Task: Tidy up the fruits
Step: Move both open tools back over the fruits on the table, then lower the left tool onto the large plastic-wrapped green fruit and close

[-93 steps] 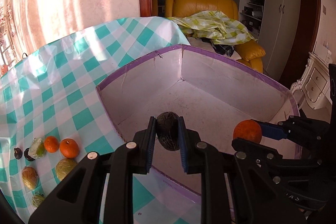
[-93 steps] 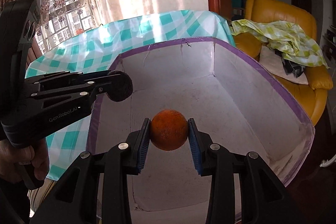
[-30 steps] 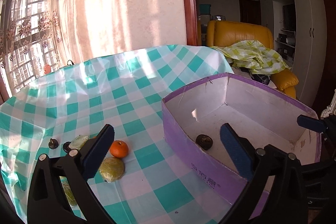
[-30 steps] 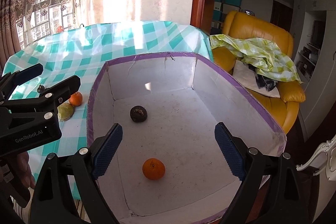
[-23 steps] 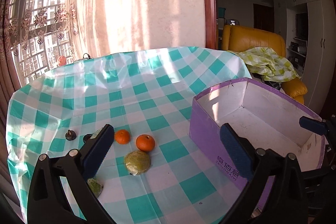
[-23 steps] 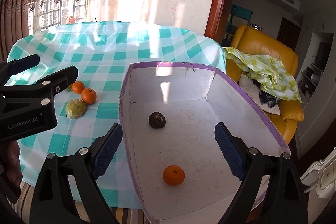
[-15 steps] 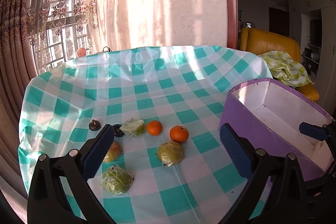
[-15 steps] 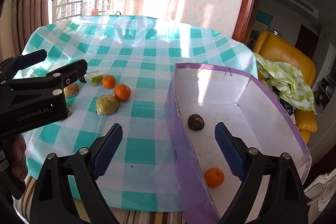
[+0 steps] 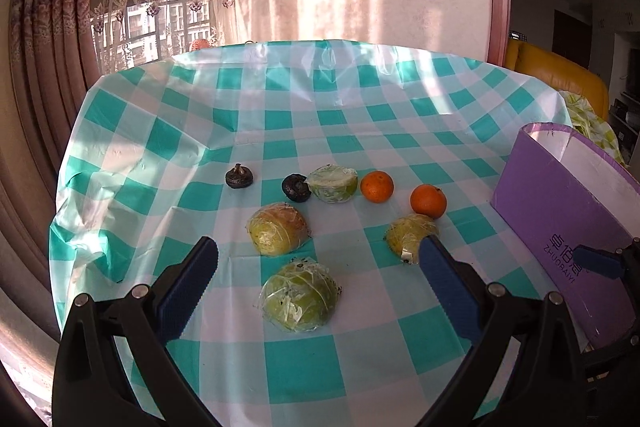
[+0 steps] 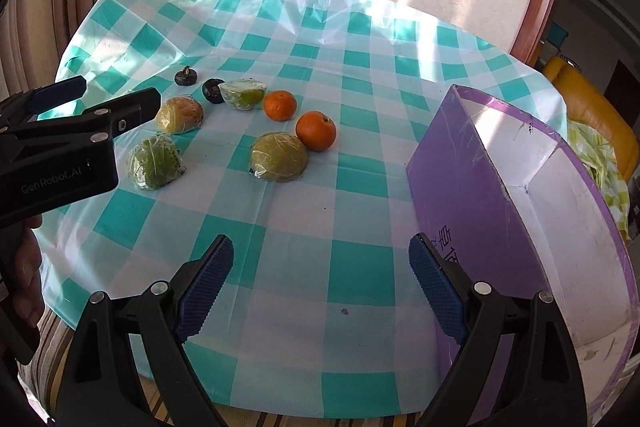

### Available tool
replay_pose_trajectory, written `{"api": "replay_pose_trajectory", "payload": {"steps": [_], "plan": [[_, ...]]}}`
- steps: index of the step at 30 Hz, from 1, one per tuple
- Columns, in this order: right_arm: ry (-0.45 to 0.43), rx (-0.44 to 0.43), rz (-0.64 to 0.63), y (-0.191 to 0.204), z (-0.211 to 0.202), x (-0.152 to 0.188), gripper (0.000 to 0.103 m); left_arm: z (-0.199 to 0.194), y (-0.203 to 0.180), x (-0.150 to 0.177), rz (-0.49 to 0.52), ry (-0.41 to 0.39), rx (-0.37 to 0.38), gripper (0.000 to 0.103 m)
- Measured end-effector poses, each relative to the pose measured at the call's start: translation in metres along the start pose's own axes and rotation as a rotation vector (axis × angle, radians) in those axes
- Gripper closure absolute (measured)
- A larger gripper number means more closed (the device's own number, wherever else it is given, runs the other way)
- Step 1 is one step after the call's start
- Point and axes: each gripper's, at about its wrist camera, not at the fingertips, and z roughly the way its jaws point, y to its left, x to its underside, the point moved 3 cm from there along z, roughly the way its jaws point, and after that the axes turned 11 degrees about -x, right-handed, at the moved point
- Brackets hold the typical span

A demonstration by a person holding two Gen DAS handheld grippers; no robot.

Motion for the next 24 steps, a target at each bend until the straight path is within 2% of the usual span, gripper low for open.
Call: {"api": "replay_pose_trajectory", "payload": {"steps": [24], "plan": [[0.106,-0.019,0.014,0.004,0.048,0.007,0.016,0.041,0.021,0.029,-0.03,0.112,-0.025,0.002]]}}
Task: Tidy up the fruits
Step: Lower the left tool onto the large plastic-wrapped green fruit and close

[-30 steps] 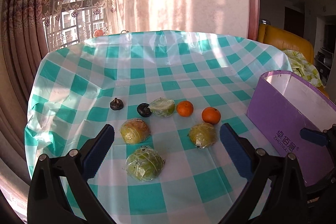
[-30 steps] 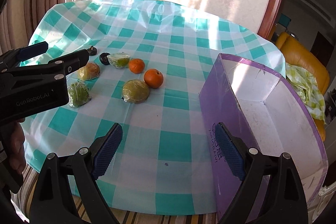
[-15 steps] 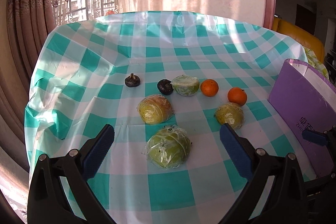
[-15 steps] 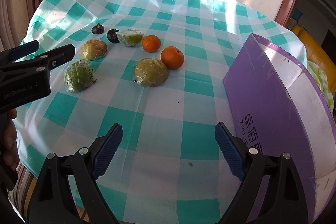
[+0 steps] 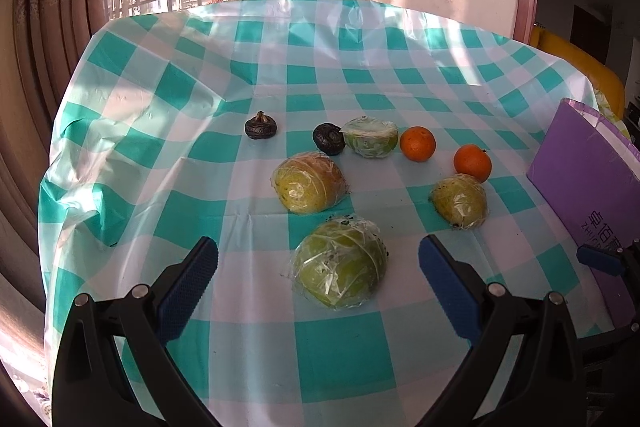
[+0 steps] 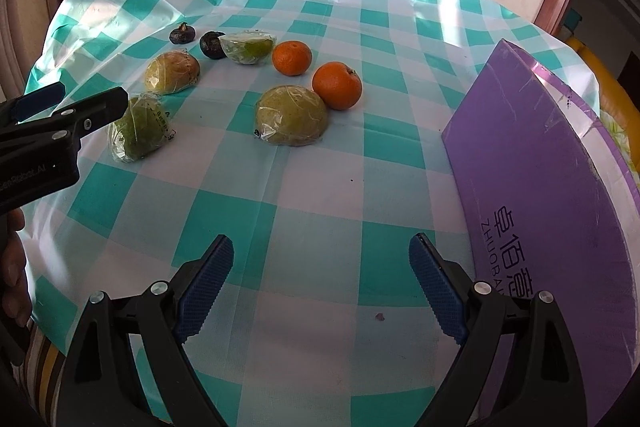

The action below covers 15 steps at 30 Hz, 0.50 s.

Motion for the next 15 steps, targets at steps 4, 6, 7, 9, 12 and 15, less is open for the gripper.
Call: {"api": "replay_pose_trajectory", "payload": {"steps": [4,6,7,9,12,15], "plan": [[0.013,-0.001,0.004,-0.001,0.006,0.0,0.016,0.005,0.003,0.004,-0.011,0.022,0.005,0.002],[0.018,-0.002,0.007,-0.001,0.009,-0.001,0.016,0.008,0.005,0.005,-0.017,0.031,0.007,0.002],[0.021,-0.003,0.008,-0.001,0.01,-0.002,0.016,0.01,0.006,0.005,-0.021,0.037,0.009,0.002],[0.025,-0.005,0.008,0.0,0.014,-0.003,0.016,0.013,0.007,0.007,-0.028,0.05,0.012,0.002],[0.031,-0.008,0.01,0.0,0.019,-0.004,0.016,0.018,0.007,0.009,-0.026,0.074,0.004,0.002],[0.031,-0.016,0.02,-0.001,0.022,-0.006,0.016,0.023,0.006,0.01,-0.016,0.097,-0.017,0.002]]}}
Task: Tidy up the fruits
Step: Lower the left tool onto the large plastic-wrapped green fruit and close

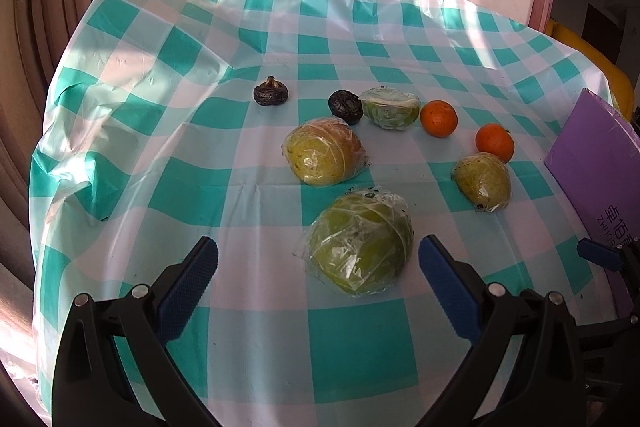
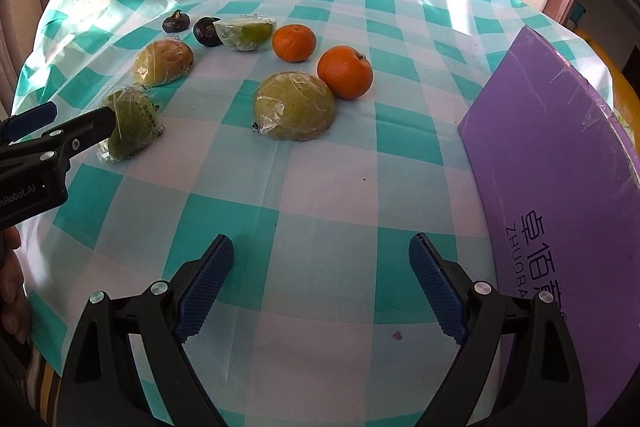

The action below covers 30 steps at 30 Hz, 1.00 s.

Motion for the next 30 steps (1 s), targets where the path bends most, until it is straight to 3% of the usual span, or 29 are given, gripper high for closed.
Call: {"api": "replay_pose_trajectory", "payload": {"steps": [9,30], "plan": [[-0.005,-0.002,0.014,-0.001,0.003,-0.004,0.016,0.006,-0.006,0.002,0.05,0.024,-0.08,0.002],[-0.003,0.035,0.022,0.002,0.006,-0.01,0.016,0.012,-0.011,0.005,0.078,0.041,-0.082,0.002]]}}
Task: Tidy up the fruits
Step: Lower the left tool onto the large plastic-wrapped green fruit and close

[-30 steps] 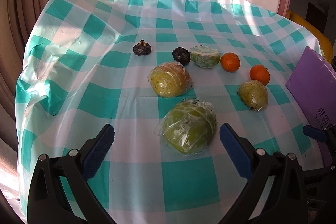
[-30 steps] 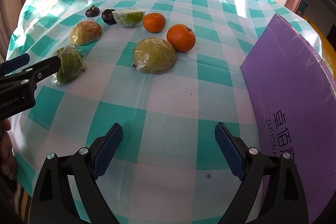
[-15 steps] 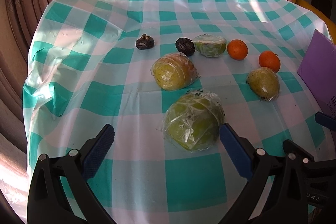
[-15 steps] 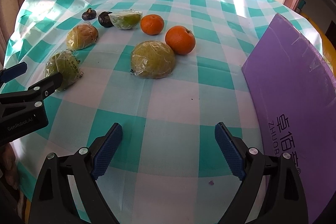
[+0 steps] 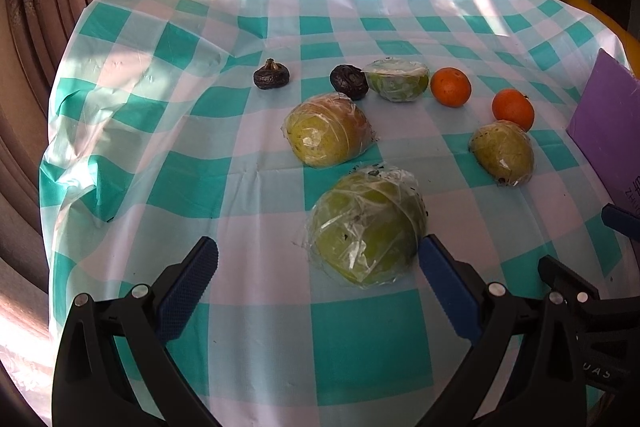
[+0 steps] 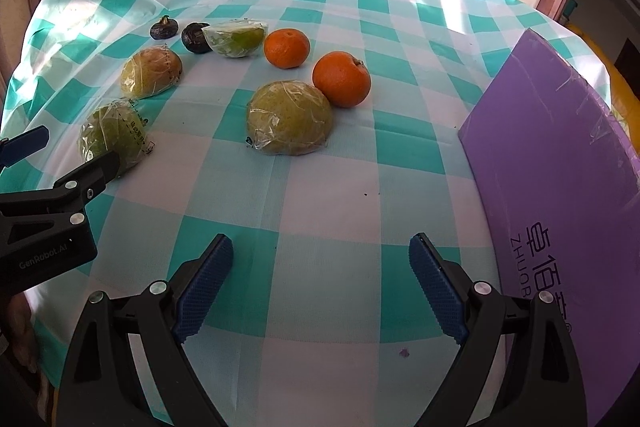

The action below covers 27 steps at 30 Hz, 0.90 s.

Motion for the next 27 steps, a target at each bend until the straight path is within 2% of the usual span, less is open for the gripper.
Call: {"api": "replay_pose_trajectory", "payload": {"steps": [14,17,18,19,21,27], "plan": [[0.0,-0.002,0.001,0.0,0.001,-0.001,0.016,0.002,-0.004,0.003,0.015,0.007,-0.006,0.002],[0.006,-0.017,0.016,-0.003,0.002,-0.002,0.016,0.004,-0.007,0.004,0.025,0.014,0.015,0.003],[0.012,-0.029,0.026,-0.005,0.004,-0.004,0.016,0.005,-0.009,0.004,0.033,0.019,0.041,0.01],[0.017,-0.039,0.035,-0.007,0.006,-0.006,0.016,0.007,-0.012,0.005,0.043,0.031,0.074,0.021],[0.025,-0.049,0.047,-0.01,0.009,-0.01,0.016,0.008,-0.013,0.004,0.041,0.028,0.122,0.028],[0.035,-0.063,0.079,-0.018,0.017,-0.02,0.016,0.007,-0.02,0.001,0.073,0.009,0.146,0.04]]}}
